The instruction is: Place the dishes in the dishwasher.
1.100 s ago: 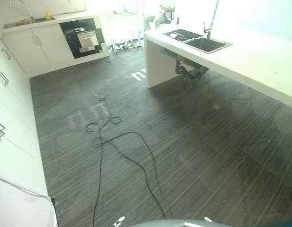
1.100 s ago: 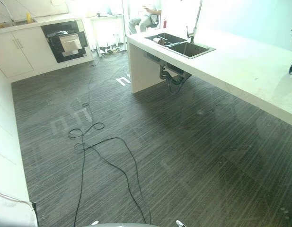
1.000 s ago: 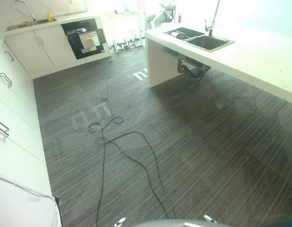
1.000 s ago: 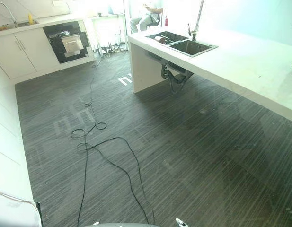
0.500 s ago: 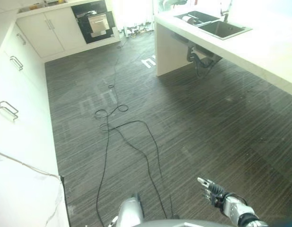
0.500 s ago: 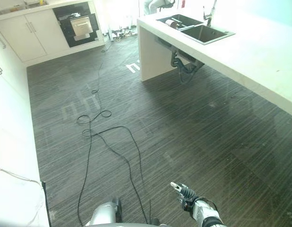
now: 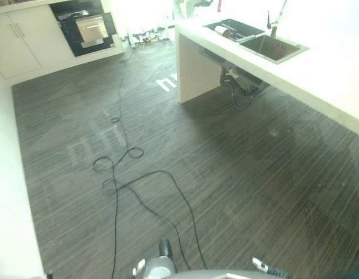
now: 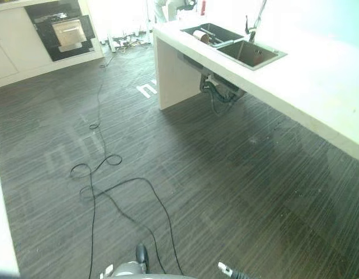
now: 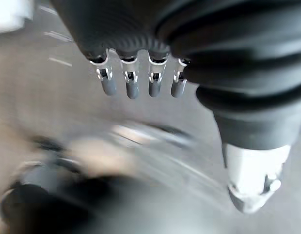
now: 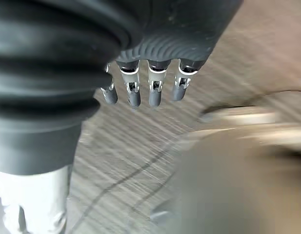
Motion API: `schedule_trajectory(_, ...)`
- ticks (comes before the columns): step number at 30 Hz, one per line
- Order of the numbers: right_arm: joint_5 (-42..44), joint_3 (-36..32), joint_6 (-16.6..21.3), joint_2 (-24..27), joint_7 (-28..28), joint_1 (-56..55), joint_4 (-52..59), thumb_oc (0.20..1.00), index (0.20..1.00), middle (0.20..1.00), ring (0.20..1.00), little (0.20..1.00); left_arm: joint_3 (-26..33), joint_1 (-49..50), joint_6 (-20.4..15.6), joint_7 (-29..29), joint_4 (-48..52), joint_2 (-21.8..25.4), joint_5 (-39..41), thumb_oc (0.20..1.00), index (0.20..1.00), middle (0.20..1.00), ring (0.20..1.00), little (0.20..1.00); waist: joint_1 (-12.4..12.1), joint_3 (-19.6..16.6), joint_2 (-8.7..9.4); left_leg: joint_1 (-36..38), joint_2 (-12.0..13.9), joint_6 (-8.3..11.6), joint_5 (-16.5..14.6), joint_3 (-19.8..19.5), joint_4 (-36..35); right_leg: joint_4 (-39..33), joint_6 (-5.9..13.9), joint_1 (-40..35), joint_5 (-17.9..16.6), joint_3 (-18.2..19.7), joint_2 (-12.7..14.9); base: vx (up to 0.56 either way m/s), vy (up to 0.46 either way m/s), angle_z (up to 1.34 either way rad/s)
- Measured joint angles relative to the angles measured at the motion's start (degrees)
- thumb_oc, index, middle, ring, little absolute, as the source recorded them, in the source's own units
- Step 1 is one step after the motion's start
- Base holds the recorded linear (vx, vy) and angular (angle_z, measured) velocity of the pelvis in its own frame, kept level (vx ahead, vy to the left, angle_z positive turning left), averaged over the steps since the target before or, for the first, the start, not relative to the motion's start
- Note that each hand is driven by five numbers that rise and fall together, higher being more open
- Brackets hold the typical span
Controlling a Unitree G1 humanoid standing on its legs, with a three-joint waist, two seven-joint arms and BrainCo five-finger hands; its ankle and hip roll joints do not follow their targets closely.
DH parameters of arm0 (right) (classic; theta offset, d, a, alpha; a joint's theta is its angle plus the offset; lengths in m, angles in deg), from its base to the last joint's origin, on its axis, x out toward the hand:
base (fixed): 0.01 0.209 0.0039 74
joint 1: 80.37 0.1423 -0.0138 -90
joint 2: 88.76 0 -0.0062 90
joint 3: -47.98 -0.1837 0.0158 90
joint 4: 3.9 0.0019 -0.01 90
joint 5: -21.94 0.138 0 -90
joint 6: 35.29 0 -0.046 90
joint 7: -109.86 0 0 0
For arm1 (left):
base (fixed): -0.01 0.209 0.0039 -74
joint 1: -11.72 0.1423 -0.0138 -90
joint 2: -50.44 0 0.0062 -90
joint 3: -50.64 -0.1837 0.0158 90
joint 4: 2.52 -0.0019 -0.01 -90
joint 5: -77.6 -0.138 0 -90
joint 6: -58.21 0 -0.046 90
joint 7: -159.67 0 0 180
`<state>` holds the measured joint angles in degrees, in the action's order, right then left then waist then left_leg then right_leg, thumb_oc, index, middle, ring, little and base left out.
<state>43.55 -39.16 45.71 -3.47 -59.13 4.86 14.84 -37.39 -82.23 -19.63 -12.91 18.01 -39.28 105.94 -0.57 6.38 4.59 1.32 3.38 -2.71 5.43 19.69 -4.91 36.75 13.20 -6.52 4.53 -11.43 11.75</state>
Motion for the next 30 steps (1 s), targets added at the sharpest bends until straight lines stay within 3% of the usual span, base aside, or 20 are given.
schedule_trajectory(2,-0.3,-1.8,0.4,-0.2,0.9,-0.3,2.4,1.0,1.0,1.0,1.0,1.0,-7.4,-2.8,-1.0,1.1,3.2,2.4,1.6,1.0,1.0,1.0,1.0,1.0,1.4,0.0,0.28,2.2,-1.9,-1.51,-3.4,-0.1,0.5,25.3,-0.76,14.5,-22.7,5.6,3.2,0.31,0.142,-0.1)
schedule_trajectory(3,-0.1,-1.6,0.8,0.7,2.0,-0.1,4.0,1.0,1.0,1.0,1.0,1.0,-6.5,-3.3,-1.8,1.4,2.8,1.4,2.4,1.0,1.0,1.0,1.0,1.0,3.7,-0.3,-2.7,4.0,-0.6,-1.81,-3.7,-0.2,0.1,29.3,-2.81,19.3,-14.0,5.3,1.7,0.47,0.055,0.14)
schedule_trajectory(4,-0.4,1.7,0.2,2.9,2.6,0.3,5.6,1.0,1.0,1.0,1.0,1.0,-6.8,-4.0,-3.0,2.0,4.5,-0.2,4.1,1.0,1.0,1.0,1.0,1.0,4.1,-1.1,-6.95,6.0,1.2,-1.07,-5.3,0.4,0.1,20.4,-2.42,24.2,-4.5,2.9,-0.5,0.54,0.011,0.28)
schedule_trajectory(5,-0.4,3.2,0.1,3.6,2.6,0.8,5.6,1.0,1.0,1.0,1.0,1.0,-6.9,-4.7,-3.3,2.1,4.8,-0.5,4.5,1.0,1.0,1.0,1.0,1.0,4.1,-1.3,-7.01,7.2,1.3,-0.28,-6.5,0.0,0.1,13.2,-2.7,25.0,-1.8,0.9,-0.3,0.59,-0.061,0.19)
schedule_trajectory(8,-0.3,3.7,-0.6,3.1,2.5,2.0,5.9,1.0,1.0,1.0,1.0,1.0,-6.8,-5.9,-3.5,2.1,3.7,-0.2,4.6,1.0,1.0,1.0,1.0,1.0,4.4,-1.8,-5.29,9.9,0.3,1.43,-8.9,-0.5,0.1,-4.3,-3.81,27.0,-0.4,-3.9,0.0,0.61,-0.121,0.27)
schedule_trajectory(9,-0.2,4.1,-1.1,2.3,1.6,2.3,7.4,1.0,1.0,1.0,1.0,1.0,-6.9,-5.4,-3.3,1.7,1.2,0.1,4.5,1.0,1.0,1.0,1.0,1.0,4.7,-1.9,-3.06,12.5,-0.6,2.76,-11.2,-1.9,0.1,-25.5,-4.27,24.5,-2.5,-8.6,-0.1,0.73,-0.141,0.4)
schedule_trajectory(11,0.0,3.4,-1.8,1.5,0.8,1.8,7.0,1.0,1.0,1.0,1.0,1.0,-7.5,-3.3,-2.5,1.5,-0.5,-0.2,4.3,1.0,1.0,1.0,1.0,1.0,5.0,-2.1,-1.44,16.6,-0.5,4.1,-13.7,-3.5,0.1,-33.7,-4.53,23.5,-3.6,-8.1,-0.4,0.7,-0.113,0.48)
schedule_trajectory(13,0.2,3.0,-1.8,1.4,0.3,1.5,5.1,1.0,1.0,1.0,1.0,1.0,-9.9,-2.3,-2.2,1.7,-2.7,-1.4,4.2,1.0,1.0,1.0,1.0,1.0,5.7,-2.8,-1.47,18.6,0.8,5.64,-16.3,-5.6,0.1,-35.6,-4.37,23.6,-3.8,-5.0,-0.2,0.59,-0.09,0.54)
schedule_trajectory(14,0.6,2.7,-1.8,1.6,0.0,1.8,3.9,1.0,1.0,1.0,1.0,1.0,-10.3,-1.4,-2.0,1.7,-3.6,-2.7,4.1,1.0,1.0,1.0,1.0,1.0,5.6,-3.2,-2.82,19.5,2.4,6.22,-17.6,-6.0,0.1,-32.5,-5.14,23.7,-7.7,-5.1,-1.3,0.63,-0.127,0.42)
schedule_trajectory(16,1.0,0.7,-1.4,2.3,-0.5,2.1,3.8,1.0,1.0,1.0,1.0,1.0,-10.3,-0.5,-1.8,2.2,-4.4,-4.8,2.7,1.0,1.0,1.0,1.0,1.0,5.5,-2.3,-5.56,20.3,6.1,6.7,-18.2,-6.5,3.2,-26.7,-6.16,23.7,-8.3,-4.9,-4.4,0.63,-0.162,0.3)
schedule_trajectory(19,1.1,0.6,-0.3,2.8,-0.8,2.4,3.0,1.0,1.0,1.0,1.0,1.0,-7.9,0.1,-1.5,2.5,-5.5,-5.4,1.4,1.0,1.0,1.0,1.0,1.0,4.7,-1.6,-4.8,19.6,8.2,9.8,-13.2,-6.9,14.3,-26.7,-11.03,17.9,-9.1,-3.4,-6.1,0.64,-0.19,0.18)
schedule_trajectory(21,1.0,0.7,0.5,3.4,-0.7,3.2,3.3,1.0,1.0,1.0,1.0,1.0,-5.1,1.0,-1.5,2.8,-5.4,-5.6,1.4,1.0,1.0,1.0,1.0,1.0,4.6,-1.4,-4.41,16.0,7.5,12.58,-13.4,-8.0,21.3,-29.9,-11.9,13.6,-8.5,-3.2,-5.8,0.46,-0.125,-0.05)
schedule_trajectory(22,1.0,0.7,1.0,3.8,-0.6,3.1,3.8,1.0,1.0,1.0,1.0,1.0,-4.1,1.0,-1.5,2.9,-5.1,-5.7,1.4,1.0,1.0,1.0,1.0,1.0,5.0,-1.4,-4.41,13.7,6.4,12.33,-13.6,-7.6,21.5,-31.2,-12.06,11.9,-8.5,-3.2,-5.7,0.58,-0.149,-0.07)
schedule_trajectory(23,1.0,0.7,1.3,3.9,-0.5,2.7,4.6,1.0,1.0,1.0,1.0,1.0,-4.1,1.2,-1.5,3.0,-4.6,-5.5,1.4,1.0,1.0,1.0,1.0,1.0,5.0,-1.4,-4.24,12.5,5.9,11.96,-12.6,-6.0,22.6,-32.1,-12.0,10.4,-8.2,-3.3,-5.9,0.78,-0.183,-0.04)
schedule_trajectory(24,1.0,0.9,1.2,3.9,-0.1,3.1,4.8,1.0,1.0,1.0,1.0,1.0,-3.5,2.1,-1.7,3.3,-4.5,-5.4,1.2,1.0,1.0,1.0,1.0,1.0,4.8,-1.7,-4.54,12.3,6.1,14.3,-10.0,-8.0,24.9,-30.1,-11.4,10.0,-6.8,-3.7,-6.6,0.75,-0.133,-0.12)
schedule_trajectory(25,1.0,0.5,1.1,3.7,0.2,4.0,4.8,1.0,1.0,1.0,1.0,1.0,-2.0,2.9,-2.0,4.1,-4.0,-5.4,0.4,1.0,1.0,1.0,1.0,1.0,4.8,-0.9,-4.2,8.7,7.0,15.45,-9.4,-10.1,33.6,-23.0,-11.79,11.1,-2.8,-5.2,-7.3,0.52,-0.059,-0.41)
schedule_trajectory(26,1.2,0.4,1.2,3.5,0.3,5.3,4.8,1.0,1.0,1.0,1.0,1.0,0.9,4.1,-5.8,3.8,-1.2,-3.9,0.2,1.0,1.0,1.0,1.0,1.0,4.2,0.5,-1.75,2.3,6.7,17.24,-2.5,-12.9,49.3,-17.9,-16.84,10.7,4.8,-5.1,-6.8,0.54,0.025,-0.8)
schedule_trajectory(27,2.2,0.5,2.6,5.5,-0.8,6.1,5.7,1.0,1.0,1.0,1.0,1.0,1.4,3.1,-6.6,5.5,0.4,-3.5,0.4,1.0,1.0,1.0,1.0,1.0,2.7,-0.2,-1.72,-10.4,4.3,15.98,0.6,-16.0,63.1,-21.4,-16.88,7.7,4.9,-2.8,-7.2,0.7,0.145,-1.09)
schedule_trajectory(28,3.0,0.8,3.2,6.1,-1.7,7.0,6.9,1.0,1.0,1.0,1.0,1.0,0.1,1.5,-6.5,5.8,0.3,-2.9,0.3,1.0,1.0,1.0,1.0,1.0,2.5,-0.2,-2.17,-15.2,3.6,12.4,-2.7,-12.7,57.0,-27.4,-17.01,3.6,4.0,-3.2,-6.3,0.68,0.18,-1.16)
schedule_trajectory(30,4.4,1.2,3.3,5.2,-2.5,8.6,6.5,1.0,1.0,1.0,1.0,1.0,-1.4,-0.4,-5.2,5.7,-0.6,-1.8,0.4,1.0,1.0,1.0,1.0,1.0,1.7,-0.3,-2.46,-14.7,7.3,10.17,-3.8,-6.8,35.9,-34.7,-14.34,-0.3,0.2,-4.2,-6.5,0.43,0.21,-1.05)
